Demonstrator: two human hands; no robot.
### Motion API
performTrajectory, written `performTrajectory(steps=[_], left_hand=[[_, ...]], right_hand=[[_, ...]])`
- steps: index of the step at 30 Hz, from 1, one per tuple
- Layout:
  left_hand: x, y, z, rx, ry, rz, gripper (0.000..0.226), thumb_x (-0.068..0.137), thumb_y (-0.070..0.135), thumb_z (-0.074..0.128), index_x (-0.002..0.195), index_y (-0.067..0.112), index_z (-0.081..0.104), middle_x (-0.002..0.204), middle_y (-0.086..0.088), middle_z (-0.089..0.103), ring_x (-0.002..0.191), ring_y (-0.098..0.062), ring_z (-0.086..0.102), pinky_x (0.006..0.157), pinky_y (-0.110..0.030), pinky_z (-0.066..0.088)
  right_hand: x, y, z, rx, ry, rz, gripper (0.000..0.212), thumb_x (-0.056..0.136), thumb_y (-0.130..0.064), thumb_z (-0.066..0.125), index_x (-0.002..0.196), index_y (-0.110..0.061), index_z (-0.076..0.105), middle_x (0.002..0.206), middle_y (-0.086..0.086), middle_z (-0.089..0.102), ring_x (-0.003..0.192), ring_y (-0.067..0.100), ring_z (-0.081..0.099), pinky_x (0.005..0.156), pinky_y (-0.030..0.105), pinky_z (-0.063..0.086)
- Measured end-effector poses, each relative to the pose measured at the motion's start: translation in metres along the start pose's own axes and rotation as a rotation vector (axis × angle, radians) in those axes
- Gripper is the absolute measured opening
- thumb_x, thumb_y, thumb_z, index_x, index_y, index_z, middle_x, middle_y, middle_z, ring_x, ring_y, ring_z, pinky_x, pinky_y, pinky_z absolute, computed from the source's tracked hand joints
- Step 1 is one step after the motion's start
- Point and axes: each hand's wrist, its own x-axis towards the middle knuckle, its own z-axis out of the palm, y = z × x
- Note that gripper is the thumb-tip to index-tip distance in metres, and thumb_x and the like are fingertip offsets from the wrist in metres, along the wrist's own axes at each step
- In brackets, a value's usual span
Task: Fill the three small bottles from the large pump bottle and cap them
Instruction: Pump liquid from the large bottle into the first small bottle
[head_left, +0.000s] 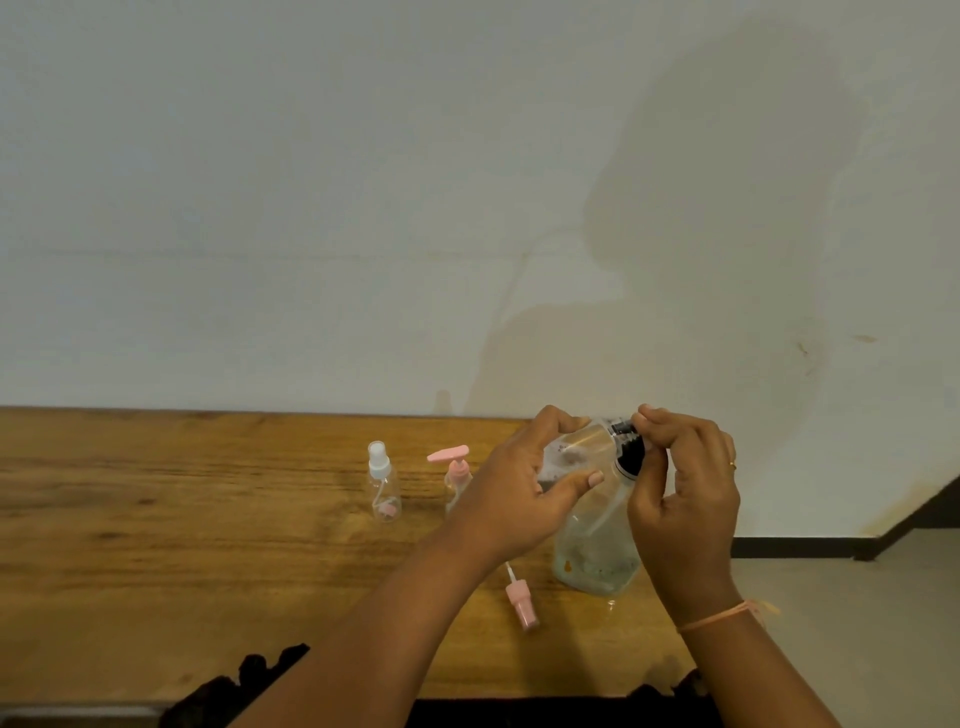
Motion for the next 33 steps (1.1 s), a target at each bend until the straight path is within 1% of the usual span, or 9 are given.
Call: performTrajectory(steps=[3,8,14,17,21,23,25,30,33], left_hand=[[-0.001,0.0013,-0.0005,-0.005,0.002,0.006,0.025,0.086,0.032,0.065,0.101,0.038,0.046,0.104,0.009,0.064,0.091,-0.007,0.062,0.074,-0.032,0.056],[0.0014,0.0037,0.0,-0.012,0.012,0.02,0.026,0.081,0.038,0.063,0.1,0.038,0.045,0.107,0.01,0.064,0.092,-0.008,0.063,0.077,-0.036,0.056],[0.0004,0.0009,-0.0007,0.0,0.003,0.008,0.026,0.085,0.032,0.066,0.097,0.041,0.045,0.103,0.01,0.064,0.09,-0.005,0.062,0.072,-0.022,0.052],[-0.0008,0.0021,-0.0006,-0.012,0.005,0.011,0.028,0.086,0.026,0.067,0.093,0.042,0.044,0.098,0.012,0.064,0.087,-0.002,0.061,0.068,-0.017,0.05],[-0.0007,0.0046,-0.0009,-0.012,0.014,0.035,0.029,0.085,0.03,0.066,0.095,0.046,0.044,0.105,0.012,0.064,0.094,-0.001,0.061,0.075,-0.021,0.053],[0.0006,0.0055,-0.0015,-0.003,0.017,0.045,0.029,0.084,0.036,0.064,0.096,0.052,0.043,0.108,0.013,0.063,0.096,-0.003,0.061,0.077,-0.025,0.054],[0.0017,0.006,-0.0019,0.003,0.017,0.045,0.03,0.084,0.036,0.065,0.095,0.053,0.043,0.107,0.013,0.063,0.094,-0.003,0.061,0.074,-0.024,0.053],[0.0012,0.0035,-0.0002,0.0,0.006,0.016,0.029,0.086,0.029,0.066,0.095,0.045,0.044,0.099,0.013,0.063,0.089,-0.002,0.061,0.068,-0.015,0.049],[-0.0012,0.0022,0.0,-0.013,0.008,0.012,0.027,0.086,0.028,0.066,0.096,0.043,0.046,0.099,0.011,0.064,0.089,-0.005,0.061,0.068,-0.017,0.049]], right_hand=[[0.0023,-0.0041,-0.0025,-0.004,0.015,0.011,0.016,0.082,0.004,0.053,0.093,0.002,0.064,0.096,0.013,0.064,0.095,0.015,0.051,0.087,0.007,0.036],[0.0058,-0.005,-0.0027,-0.002,0.025,-0.005,0.018,0.081,0.007,0.054,0.094,0.001,0.064,0.096,0.01,0.064,0.095,0.013,0.052,0.088,0.008,0.035],[0.0026,0.0013,-0.0011,-0.008,0.001,-0.025,0.018,0.079,0.009,0.056,0.094,0.002,0.064,0.095,0.013,0.064,0.098,0.008,0.048,0.088,0.011,0.036],[0.0019,0.0,-0.0007,-0.006,-0.003,-0.022,0.018,0.078,0.01,0.055,0.092,0.002,0.064,0.095,0.013,0.064,0.097,0.01,0.049,0.082,0.019,0.04],[0.0032,-0.0041,-0.0028,0.001,0.012,0.013,0.019,0.079,0.008,0.055,0.093,0.0,0.065,0.097,0.007,0.062,0.095,0.014,0.051,0.084,0.012,0.038],[0.0048,-0.0054,-0.0035,0.004,0.018,0.013,0.02,0.079,0.009,0.054,0.094,0.0,0.065,0.097,0.007,0.062,0.095,0.015,0.051,0.083,0.016,0.039],[0.0059,-0.0055,-0.0029,0.003,0.02,0.011,0.02,0.079,0.009,0.054,0.094,0.001,0.065,0.096,0.011,0.063,0.095,0.013,0.05,0.081,0.02,0.04],[0.0027,-0.0002,-0.0002,-0.01,0.004,-0.007,0.02,0.078,0.011,0.056,0.094,0.002,0.064,0.095,0.013,0.063,0.099,0.004,0.045,0.088,0.006,0.036],[0.0012,0.0017,0.0,-0.014,-0.013,-0.014,0.021,0.077,0.011,0.056,0.095,0.002,0.064,0.095,0.013,0.063,0.1,0.005,0.045,0.089,0.006,0.036]])
